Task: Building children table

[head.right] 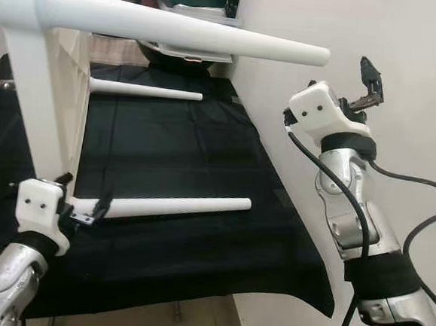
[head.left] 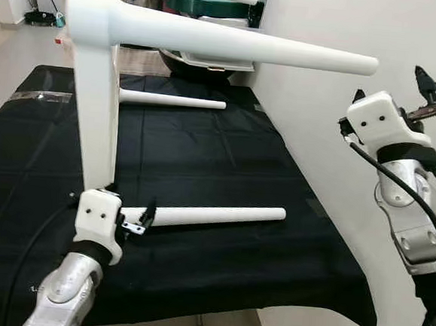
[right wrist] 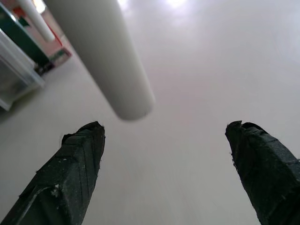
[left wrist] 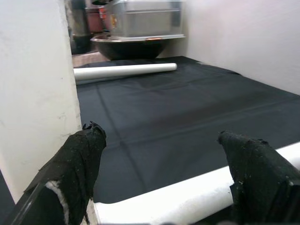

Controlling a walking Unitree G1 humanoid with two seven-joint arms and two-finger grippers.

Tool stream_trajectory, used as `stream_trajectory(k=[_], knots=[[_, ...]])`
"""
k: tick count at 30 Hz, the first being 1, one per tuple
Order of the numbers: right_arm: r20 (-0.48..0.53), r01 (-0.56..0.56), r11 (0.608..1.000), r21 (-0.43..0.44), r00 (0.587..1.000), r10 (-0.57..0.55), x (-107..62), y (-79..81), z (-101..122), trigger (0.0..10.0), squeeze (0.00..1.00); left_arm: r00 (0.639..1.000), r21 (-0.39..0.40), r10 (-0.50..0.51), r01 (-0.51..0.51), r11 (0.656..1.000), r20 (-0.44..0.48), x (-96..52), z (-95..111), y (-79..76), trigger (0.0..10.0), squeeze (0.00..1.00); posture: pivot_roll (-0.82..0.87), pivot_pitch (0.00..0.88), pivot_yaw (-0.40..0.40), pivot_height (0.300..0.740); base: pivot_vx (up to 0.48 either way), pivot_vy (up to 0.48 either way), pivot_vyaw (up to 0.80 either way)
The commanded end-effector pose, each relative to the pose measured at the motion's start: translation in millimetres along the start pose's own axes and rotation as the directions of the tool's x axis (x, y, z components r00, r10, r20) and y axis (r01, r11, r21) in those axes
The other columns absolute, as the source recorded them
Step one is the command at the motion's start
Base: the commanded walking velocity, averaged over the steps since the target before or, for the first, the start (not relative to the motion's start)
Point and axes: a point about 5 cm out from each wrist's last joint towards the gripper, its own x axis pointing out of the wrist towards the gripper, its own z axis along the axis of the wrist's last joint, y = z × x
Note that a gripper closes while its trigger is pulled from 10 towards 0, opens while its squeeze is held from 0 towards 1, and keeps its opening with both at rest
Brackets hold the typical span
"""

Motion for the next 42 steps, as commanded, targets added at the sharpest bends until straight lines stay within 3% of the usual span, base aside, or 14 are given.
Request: stream_trajectory(k=[1, 10, 17, 23, 31, 32, 39, 40, 41, 42], knots=[[0.038, -0.04, 0.999, -0.006, 0.998, 0.041, -0.5, 8.4, 5, 10.0, 0.0, 1.0, 0.021, 0.012, -0.012, 1.0, 0.004, 1.8, -1, 5.1, 10.0, 0.0, 0.1, 0.0, -0.125, 0.74, 0.0, 0.0, 0.0], [0.187, -0.154, 0.988, -0.024, 0.97, 0.156, 4.2, 27.6, 28, 10.0, 0.0, 0.999, 0.024, -0.04, 0.04, 0.999, -0.009, 4.7, -4, -5.6, 10.0, 0.0, 0.09, 0.0, -0.128, 0.74, 0.0, 0.0, 0.0], [0.208, -0.133, 0.99, -0.056, 0.968, 0.142, 14.2, 22.8, 31, 10.0, 0.0, 0.999, 0.0, -0.047, 0.047, 0.999, -0.017, -0.4, -6, -15.3, 10.0, 0.0, 0.09, 0.0, -0.139, 0.74, 0.0, 0.0, 0.0], [0.211, -0.138, 0.985, -0.104, 0.965, 0.157, 25.4, 21.4, 28, 10.0, 0.0, 0.998, -0.024, -0.049, 0.048, 0.999, -0.027, -16.2, -8, -25.6, 10.0, 0.0, 0.09, 0.0, -0.143, 0.74, 0.0, 0.0, 0.0], [0.216, -0.158, 0.976, -0.146, 0.958, 0.188, 35.0, 24.7, 26, 10.0, 0.0, 1.0, -0.007, 0.009, -0.009, 1.0, 0.002, -19.7, -5, -21.1, 10.0, 0.0, 0.1, 0.0, -0.157, 0.74, 0.0, 0.0, 0.0], [0.216, -0.163, 0.975, -0.151, 0.957, 0.193, 36.6, 25.8, 26, 9.1, 0.0, 1.0, -0.004, 0.03, -0.03, 1.0, 0.008, -18.4, -4, -17.8, 10.0, 0.0, 0.11, 0.0, -0.162, 0.74, 0.0, 0.0, 0.0], [0.215, -0.166, 0.974, -0.153, 0.957, 0.197, 37.9, 26.6, 26, 8.8, 0.0, 0.999, 0.004, 0.051, -0.051, 0.999, 0.015, -16.4, -3, -13.8, 10.0, 0.0, 0.11, 0.0, -0.162, 0.74, 0.0, 0.0, 0.0], [0.208, -0.168, 0.974, -0.154, 0.958, 0.198, 38.5, 27.1, 24, 7.5, 0.0, 0.995, 0.021, 0.097, -0.097, 0.995, 0.026, -14.5, -2, -7.2, 10.0, 0.0, 0.1, 0.0, -0.155, 0.74, 0.0, 0.0, 0.0], [0.2, -0.169, 0.973, -0.155, 0.96, 0.198, 38.9, 27.4, 21, 7.7, 0.0, 0.986, 0.038, 0.163, -0.165, 0.986, 0.035, -14.0, -1, 0.1, 10.0, 0.0, 0.1, 0.0, -0.15, 0.74, 0.0, 0.0, 0.0], [0.2, -0.169, 0.973, -0.155, 0.96, 0.198, 38.9, 27.4, 21, 7.7, 0.0, 0.986, 0.038, 0.163, -0.165, 0.986, 0.035, -14.0, -1, 0.1, 10.0, 0.0, 0.1, 0.0, -0.15, 0.74, 0.0, 0.0, 0.0]])
